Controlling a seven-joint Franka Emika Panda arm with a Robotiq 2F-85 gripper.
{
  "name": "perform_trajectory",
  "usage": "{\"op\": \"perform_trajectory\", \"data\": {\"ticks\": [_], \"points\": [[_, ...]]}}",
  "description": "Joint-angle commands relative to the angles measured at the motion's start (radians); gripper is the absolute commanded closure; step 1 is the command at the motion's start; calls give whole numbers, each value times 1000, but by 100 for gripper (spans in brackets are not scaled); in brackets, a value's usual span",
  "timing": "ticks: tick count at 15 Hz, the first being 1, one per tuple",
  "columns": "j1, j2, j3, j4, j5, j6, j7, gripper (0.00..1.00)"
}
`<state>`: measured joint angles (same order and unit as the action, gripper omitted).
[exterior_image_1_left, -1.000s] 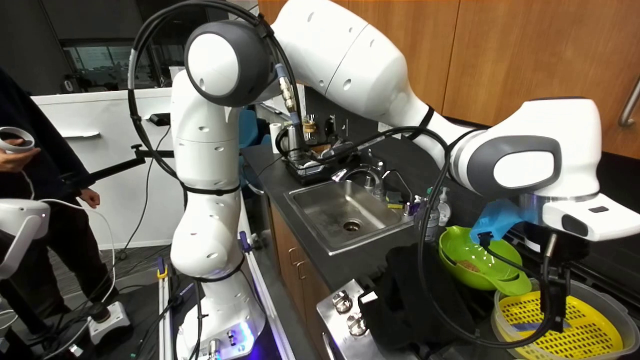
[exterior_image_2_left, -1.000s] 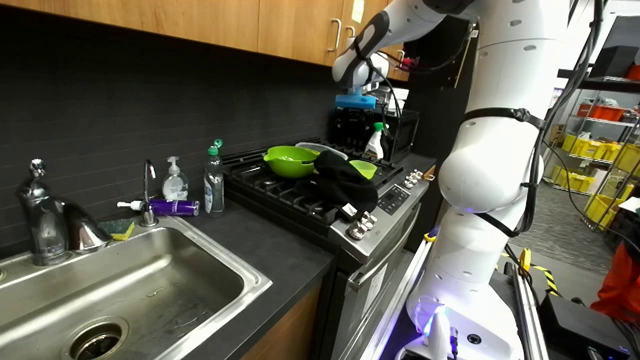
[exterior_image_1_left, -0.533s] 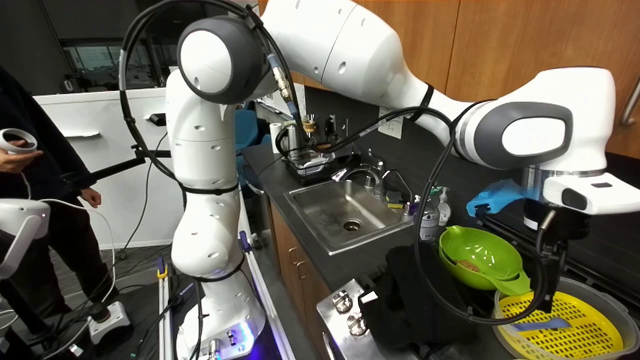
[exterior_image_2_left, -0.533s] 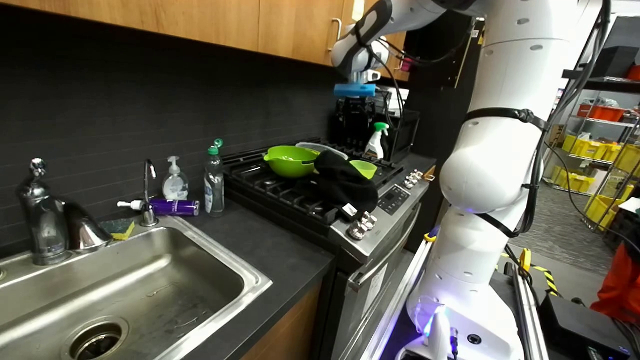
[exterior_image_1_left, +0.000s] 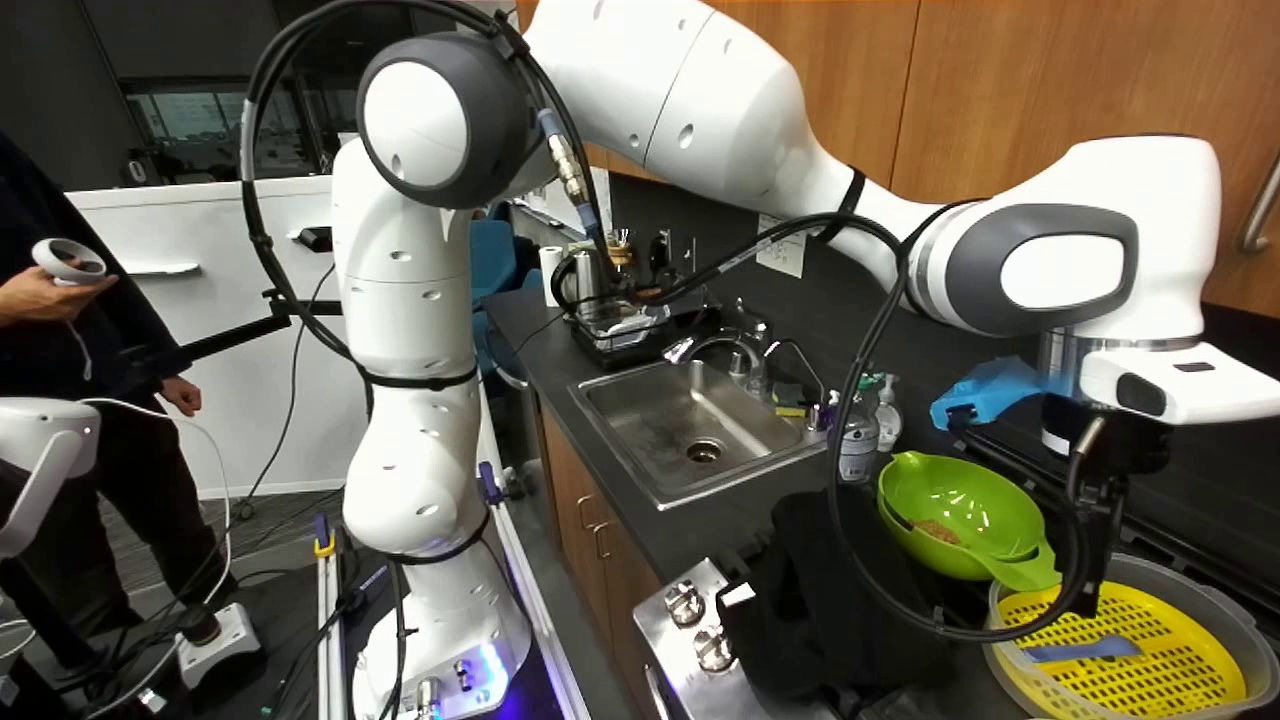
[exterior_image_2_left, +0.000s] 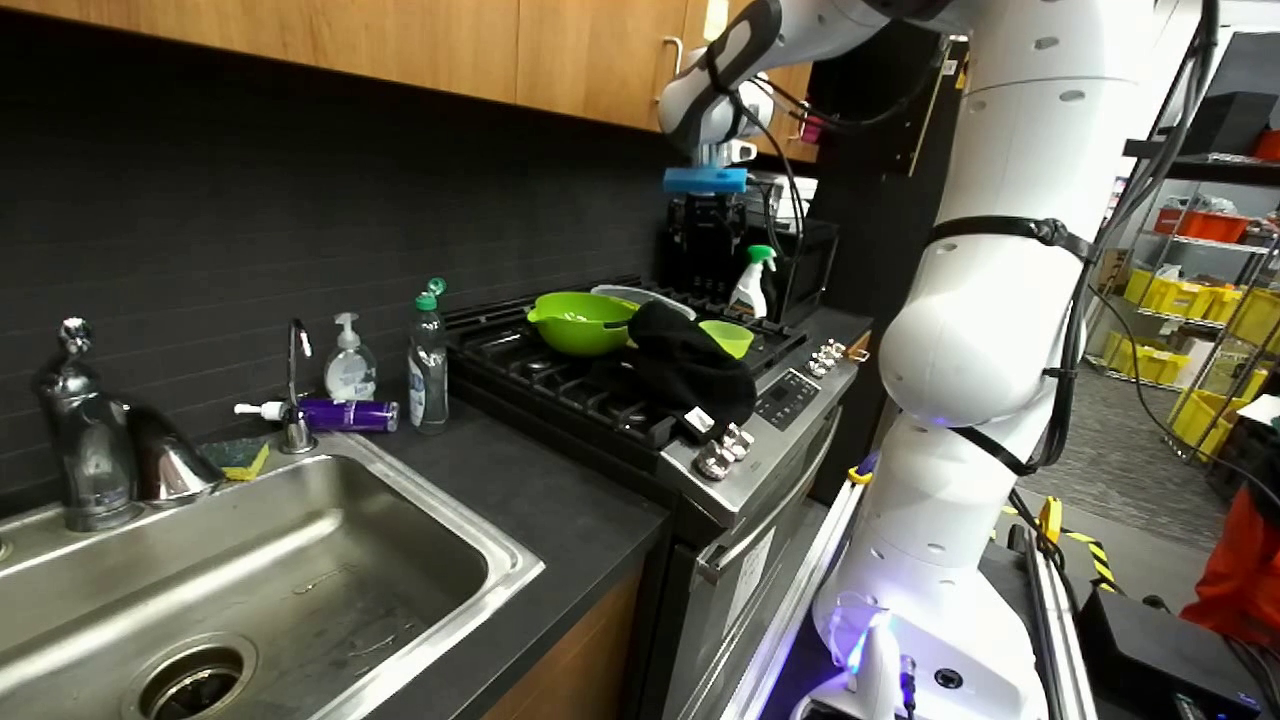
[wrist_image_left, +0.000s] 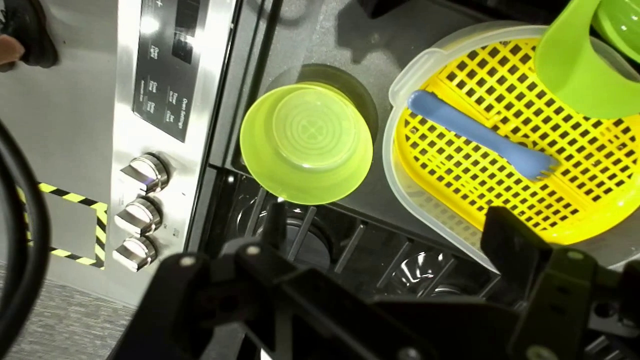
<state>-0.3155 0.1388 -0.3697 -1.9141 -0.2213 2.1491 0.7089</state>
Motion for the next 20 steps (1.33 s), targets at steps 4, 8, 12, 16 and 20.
{"op": "perform_trajectory", "data": {"ticks": [4, 8, 12, 16, 20], "points": [[-2, -26, 14, -25, 3, 66, -152, 0], [-16, -22, 13, -34, 35, 131, -336, 0], [-41, -35, 28, -43, 175, 131, -592, 0], [-71, -36, 41, -21, 403, 36, -870, 0], [-63, -11, 29, -9, 382, 50, -842, 0]]}}
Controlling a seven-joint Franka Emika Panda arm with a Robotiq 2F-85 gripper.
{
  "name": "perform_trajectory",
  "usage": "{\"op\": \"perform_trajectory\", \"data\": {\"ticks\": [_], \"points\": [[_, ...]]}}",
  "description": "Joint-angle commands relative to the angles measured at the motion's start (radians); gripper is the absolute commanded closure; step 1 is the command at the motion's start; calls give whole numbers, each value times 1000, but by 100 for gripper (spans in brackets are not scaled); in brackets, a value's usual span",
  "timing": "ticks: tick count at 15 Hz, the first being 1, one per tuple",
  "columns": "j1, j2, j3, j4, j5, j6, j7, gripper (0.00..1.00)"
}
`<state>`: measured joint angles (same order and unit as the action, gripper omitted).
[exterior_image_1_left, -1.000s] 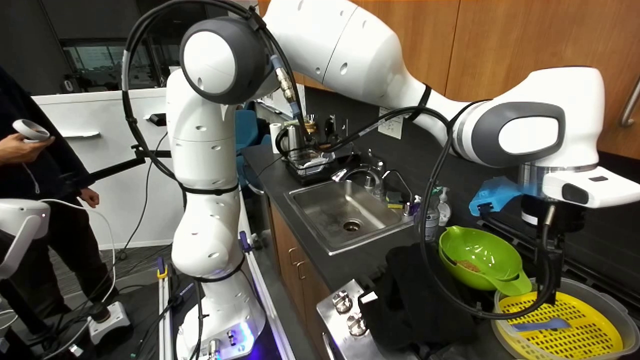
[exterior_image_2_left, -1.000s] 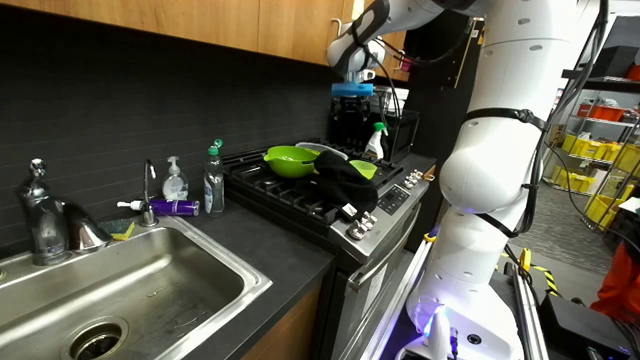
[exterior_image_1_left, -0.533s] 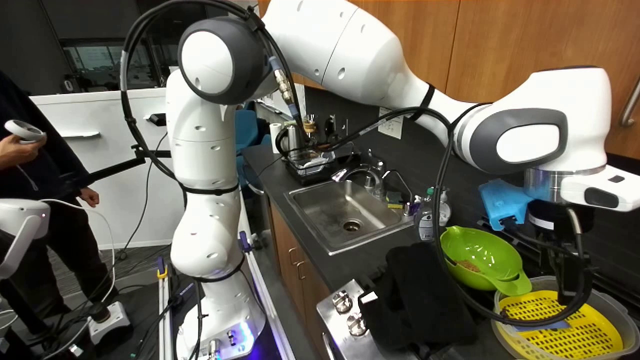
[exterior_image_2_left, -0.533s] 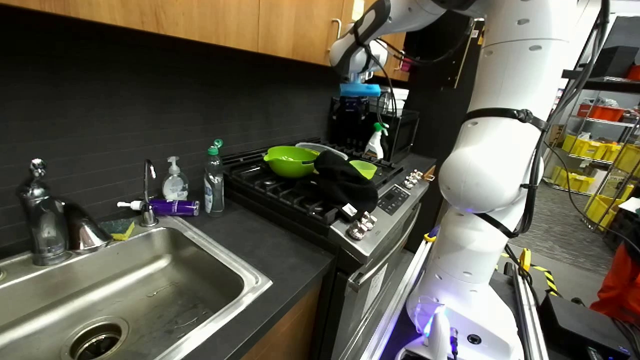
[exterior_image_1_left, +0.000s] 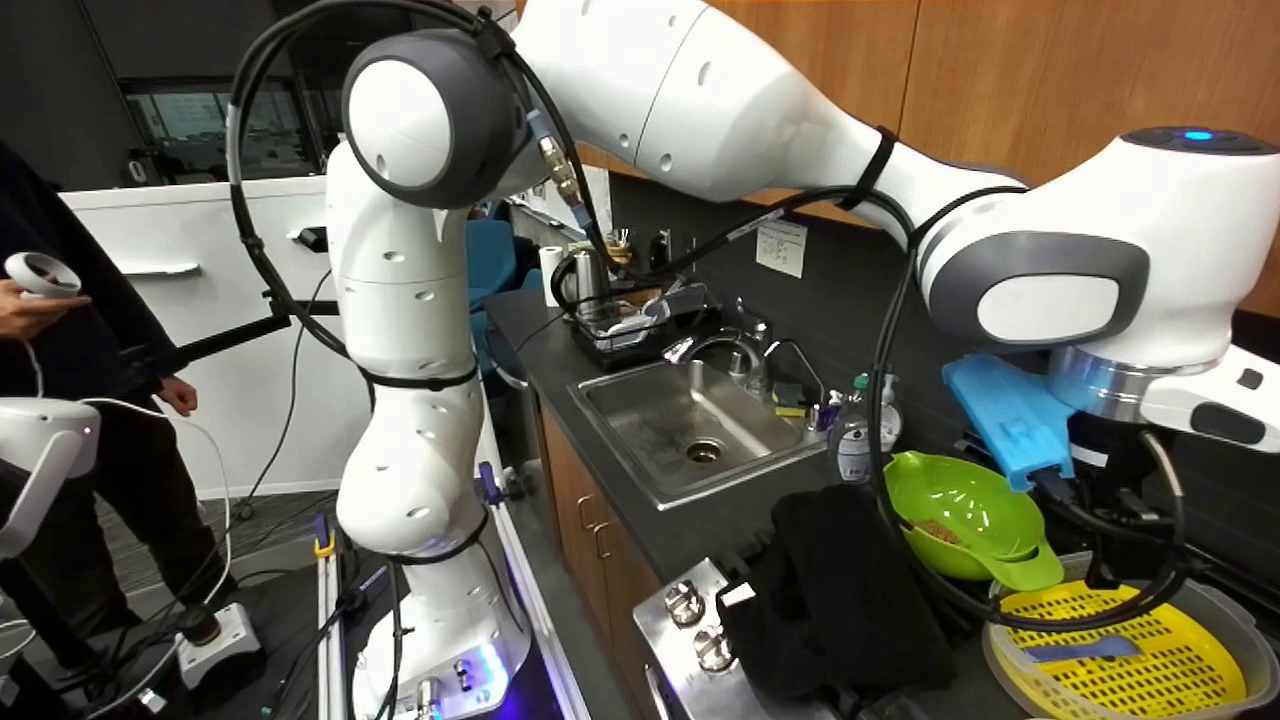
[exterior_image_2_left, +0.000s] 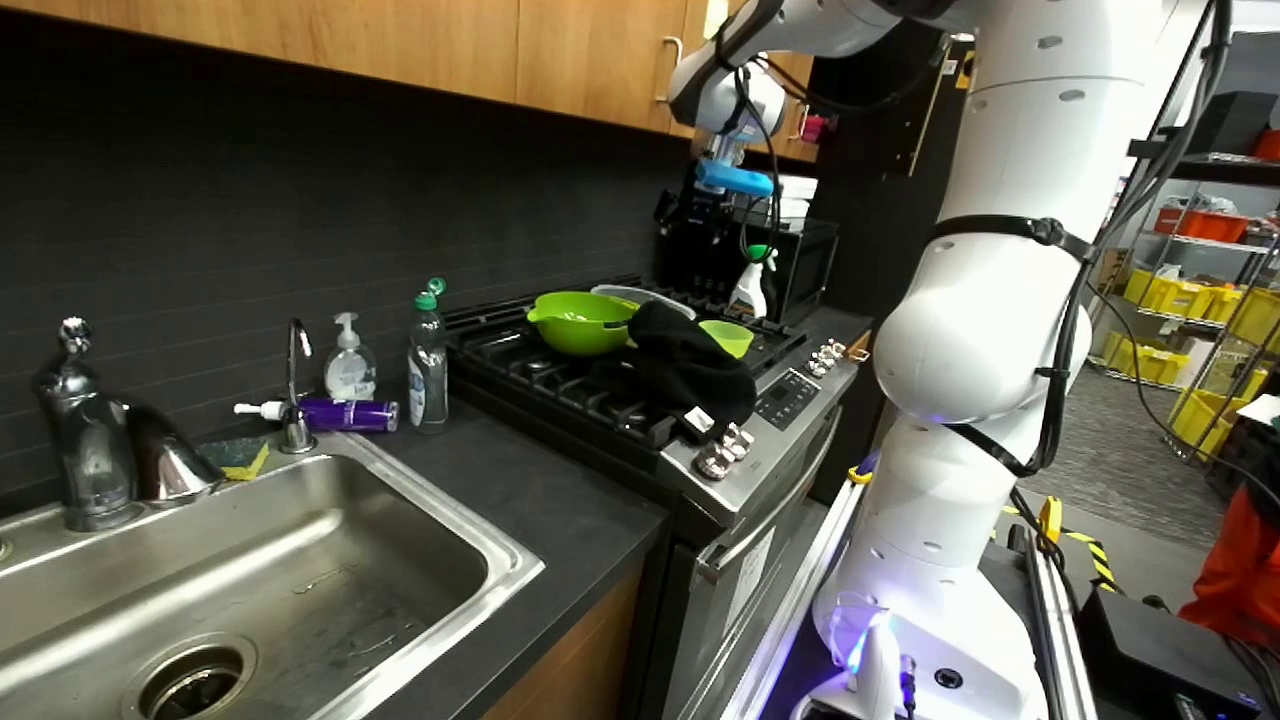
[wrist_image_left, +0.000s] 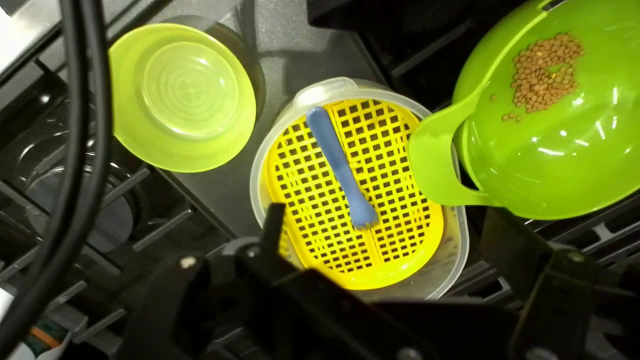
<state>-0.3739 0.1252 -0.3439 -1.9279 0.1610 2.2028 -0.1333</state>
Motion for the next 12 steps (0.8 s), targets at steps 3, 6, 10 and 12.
{"op": "perform_trajectory", "data": {"ticks": [3, 6, 10, 12], "points": [[-4, 1, 6, 5, 0, -7, -3, 0], [-3, 0, 7, 5, 0, -8, -3, 0], [-7, -7, 23, 9, 33, -46, -131, 0], [-5, -9, 29, 8, 34, -54, -172, 0]]}}
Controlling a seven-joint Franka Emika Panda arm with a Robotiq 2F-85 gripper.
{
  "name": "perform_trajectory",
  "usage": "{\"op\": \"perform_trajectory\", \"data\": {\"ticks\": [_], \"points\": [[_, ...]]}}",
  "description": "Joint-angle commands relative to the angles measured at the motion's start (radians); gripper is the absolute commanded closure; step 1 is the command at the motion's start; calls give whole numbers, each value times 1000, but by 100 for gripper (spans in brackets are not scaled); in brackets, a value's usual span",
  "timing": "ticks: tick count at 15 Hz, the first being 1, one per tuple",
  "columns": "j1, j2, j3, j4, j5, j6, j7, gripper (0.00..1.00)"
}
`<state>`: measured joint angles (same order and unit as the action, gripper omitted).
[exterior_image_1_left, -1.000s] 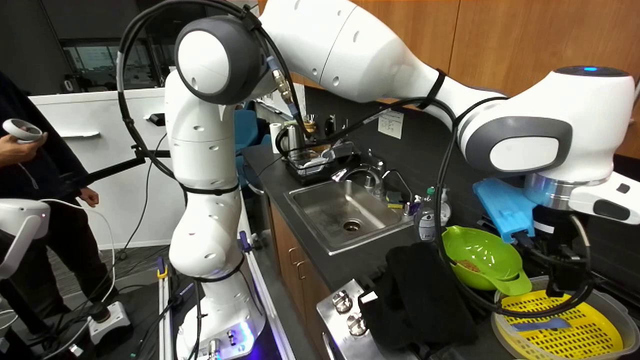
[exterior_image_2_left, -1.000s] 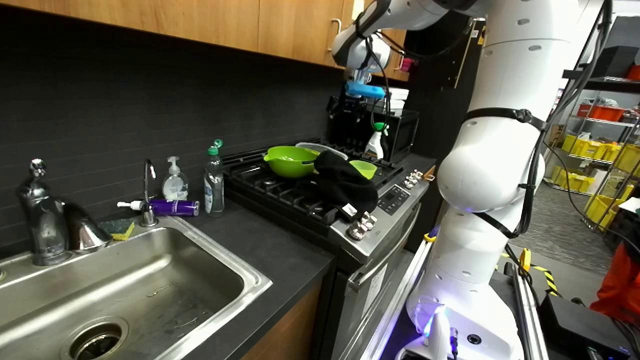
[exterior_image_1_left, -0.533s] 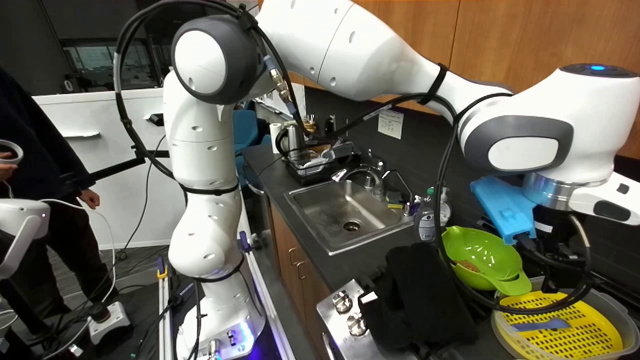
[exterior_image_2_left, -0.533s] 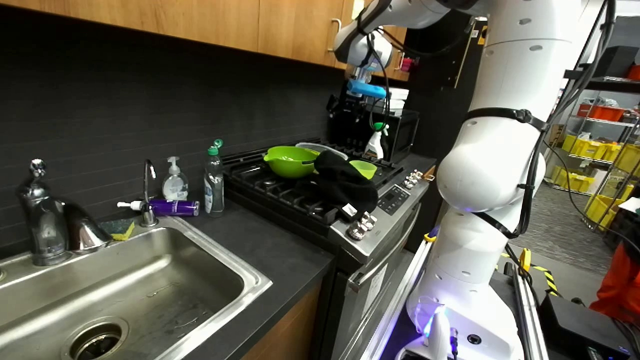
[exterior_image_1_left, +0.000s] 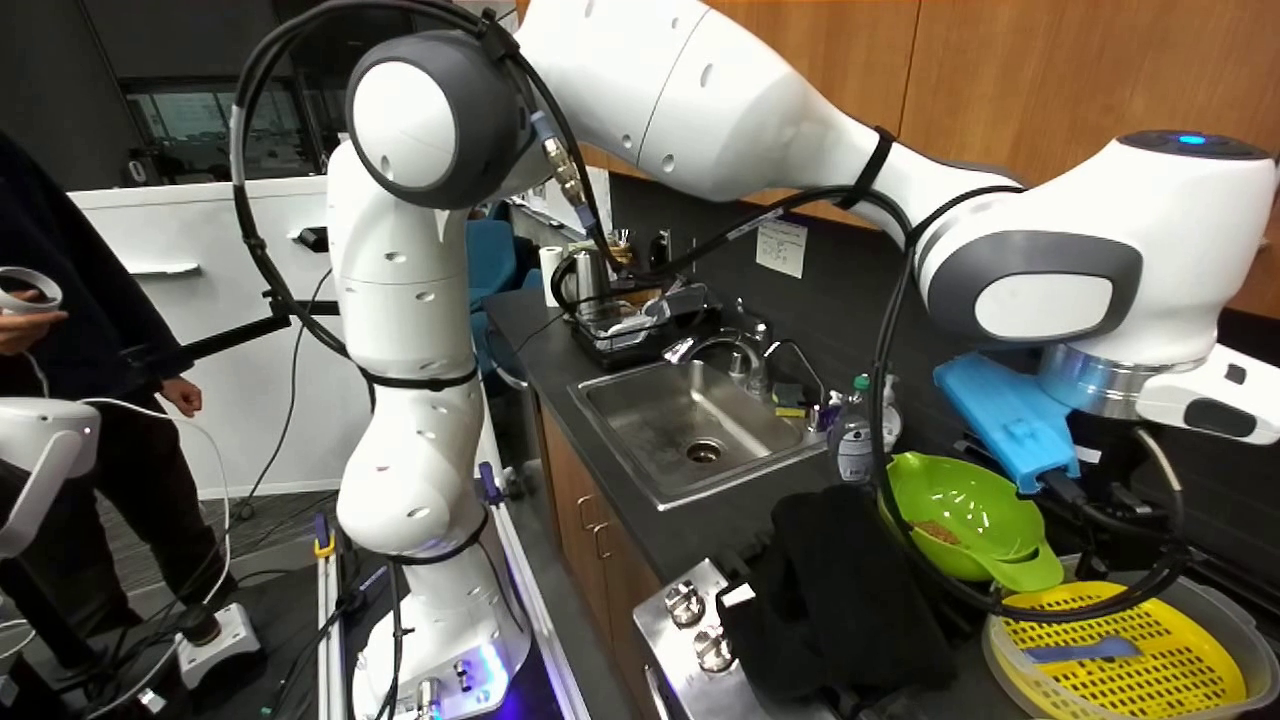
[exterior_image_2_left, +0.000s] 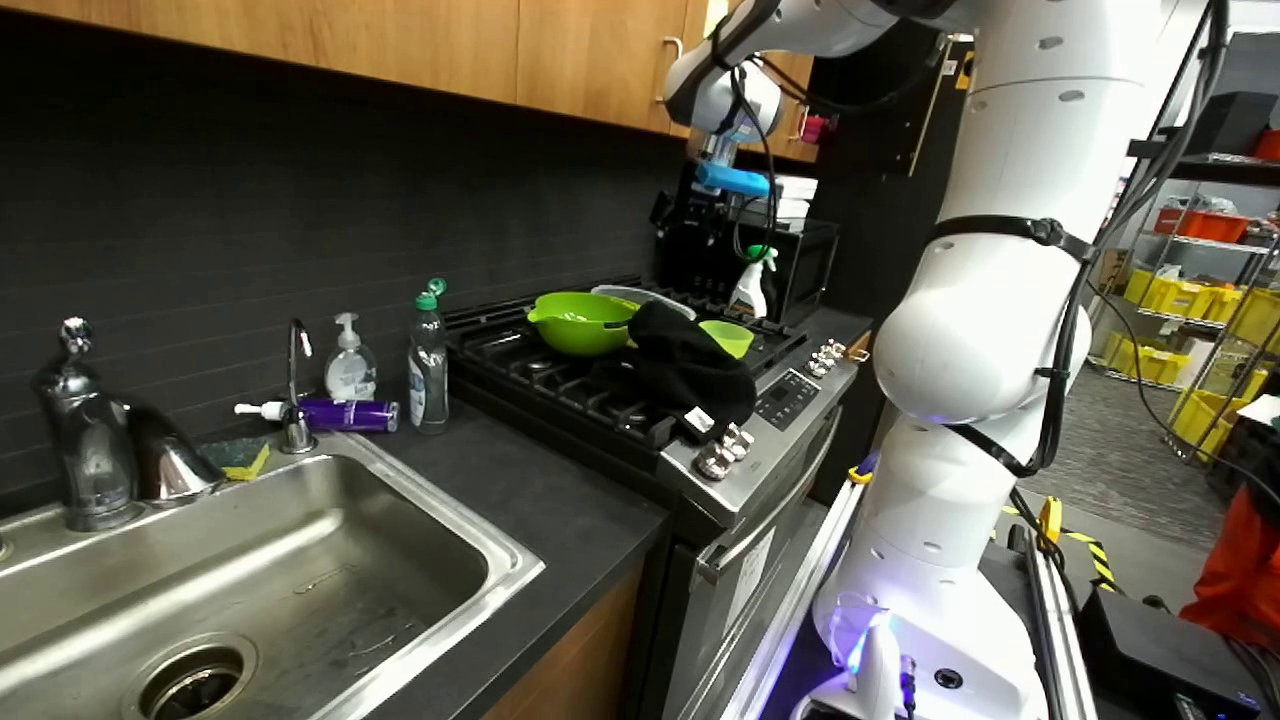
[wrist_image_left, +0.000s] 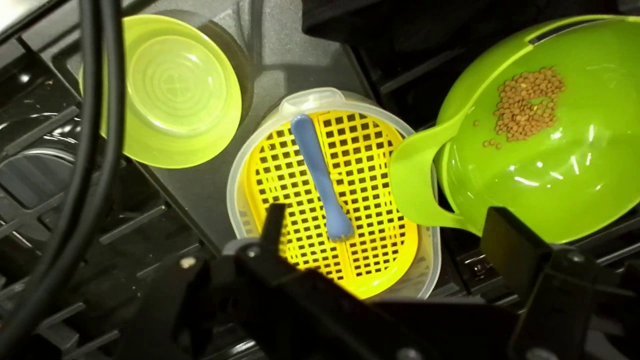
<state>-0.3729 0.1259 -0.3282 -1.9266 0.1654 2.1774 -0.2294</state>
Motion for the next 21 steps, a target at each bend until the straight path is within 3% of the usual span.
{"op": "perform_trajectory", "data": {"ticks": [1, 8, 21], "points": [[-6, -10, 16, 7, 30, -33, -93, 0], [-9, 13, 28, 2, 34, -43, -192, 0], [-24, 92, 41, 18, 20, -62, -262, 0]]}}
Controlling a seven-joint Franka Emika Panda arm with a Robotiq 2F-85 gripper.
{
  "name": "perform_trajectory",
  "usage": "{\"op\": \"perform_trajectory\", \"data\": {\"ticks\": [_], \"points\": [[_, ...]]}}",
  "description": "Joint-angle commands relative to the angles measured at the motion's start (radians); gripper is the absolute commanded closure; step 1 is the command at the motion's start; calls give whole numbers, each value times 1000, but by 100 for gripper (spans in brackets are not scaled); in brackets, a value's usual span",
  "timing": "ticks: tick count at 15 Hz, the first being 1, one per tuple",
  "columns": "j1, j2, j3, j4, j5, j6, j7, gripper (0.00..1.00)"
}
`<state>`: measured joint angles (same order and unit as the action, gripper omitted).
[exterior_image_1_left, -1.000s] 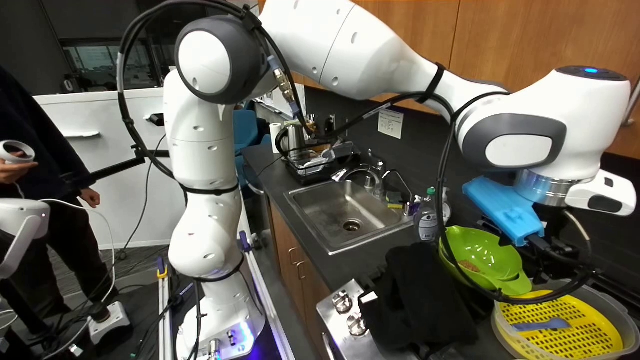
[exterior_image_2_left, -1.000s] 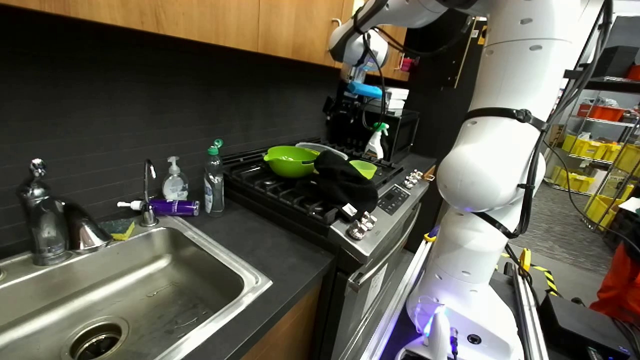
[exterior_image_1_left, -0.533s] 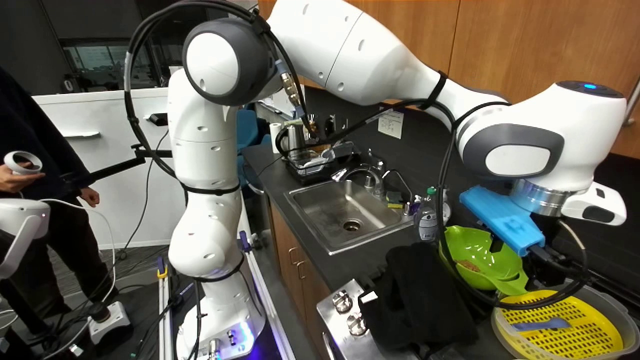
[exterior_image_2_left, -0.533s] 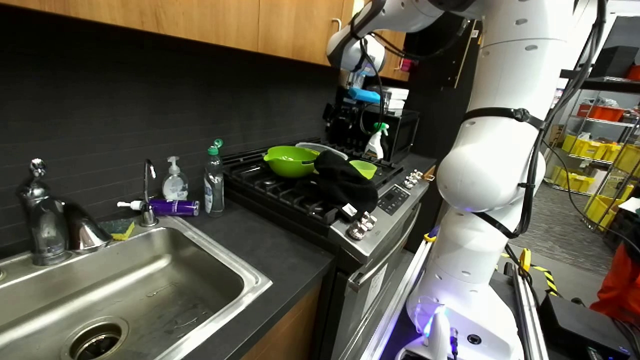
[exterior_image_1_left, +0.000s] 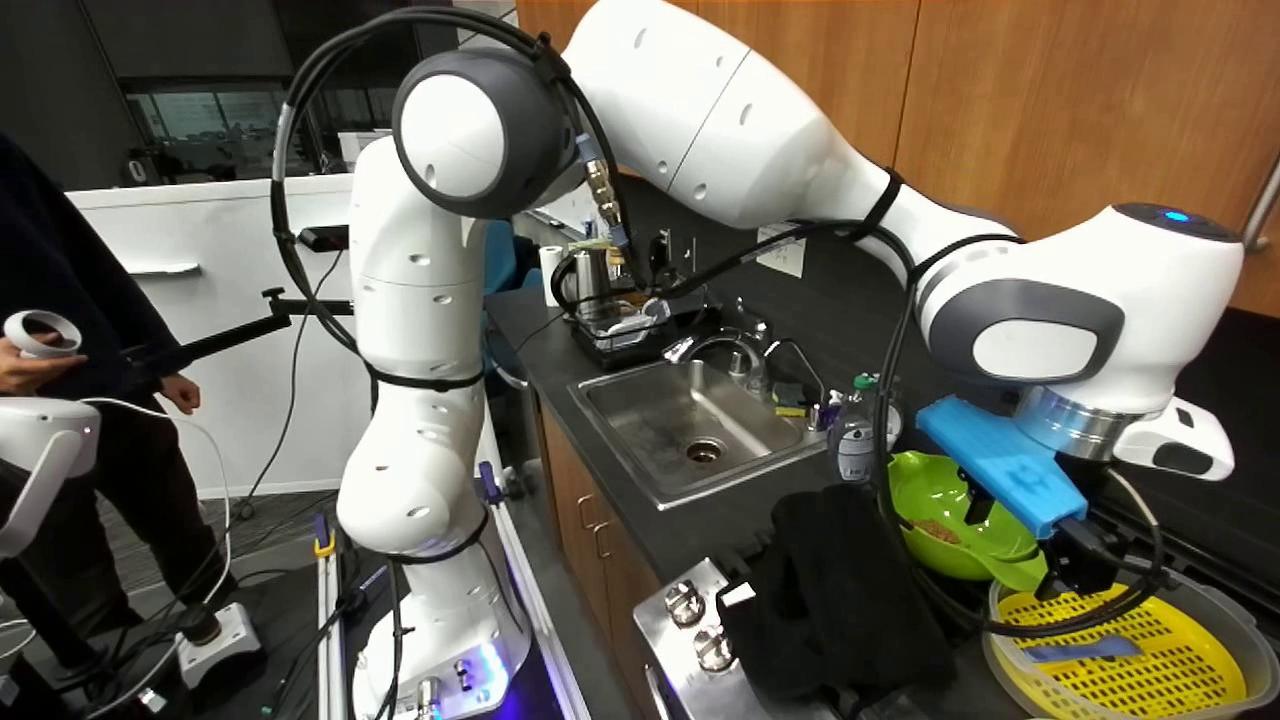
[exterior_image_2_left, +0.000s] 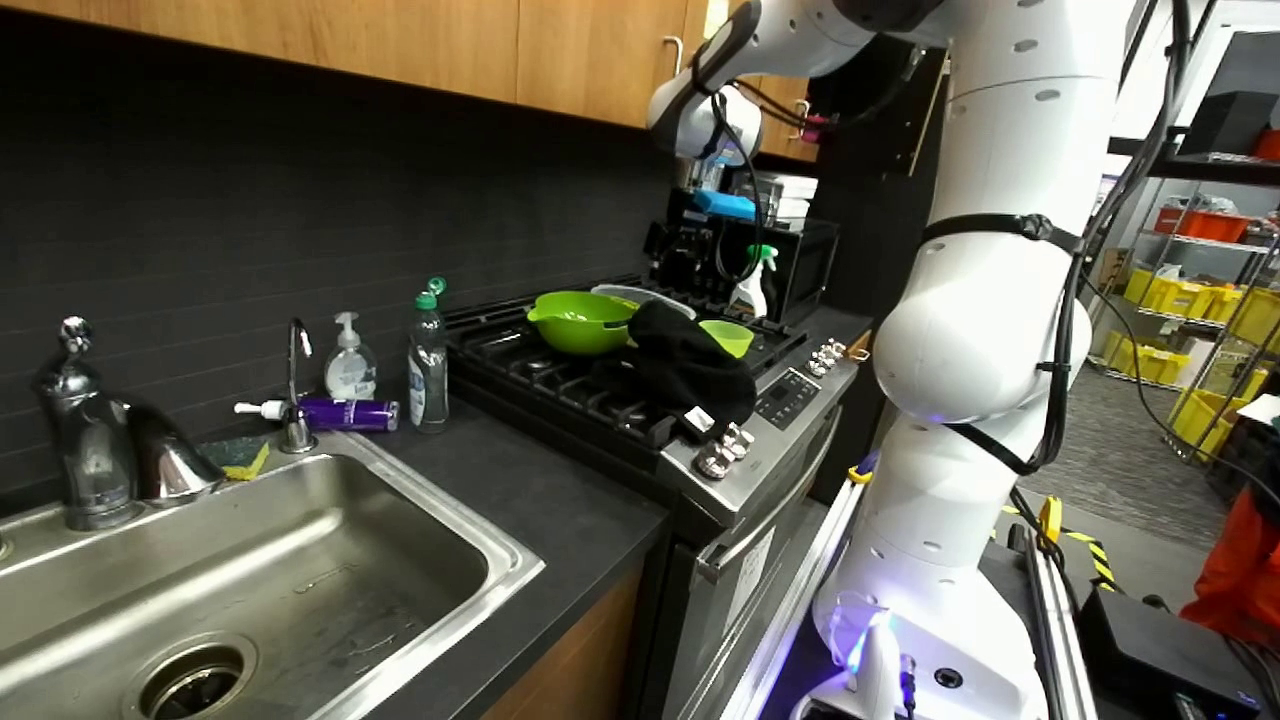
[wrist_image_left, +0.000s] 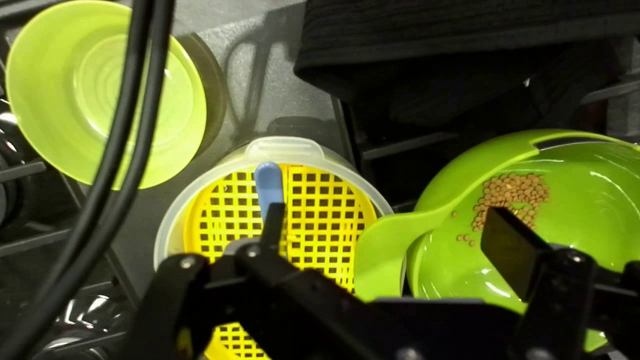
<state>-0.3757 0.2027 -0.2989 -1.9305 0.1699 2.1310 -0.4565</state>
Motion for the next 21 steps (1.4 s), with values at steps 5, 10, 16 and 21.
{"op": "perform_trajectory", "data": {"ticks": [5, 10, 16, 21], "points": [[-45, 52, 9, 55, 13, -15, -43, 0], [-64, 85, 19, 90, 12, -19, -56, 0], [-74, 146, 41, 146, 10, -36, -68, 0], [-95, 218, 60, 236, 10, -71, -63, 0]]}}
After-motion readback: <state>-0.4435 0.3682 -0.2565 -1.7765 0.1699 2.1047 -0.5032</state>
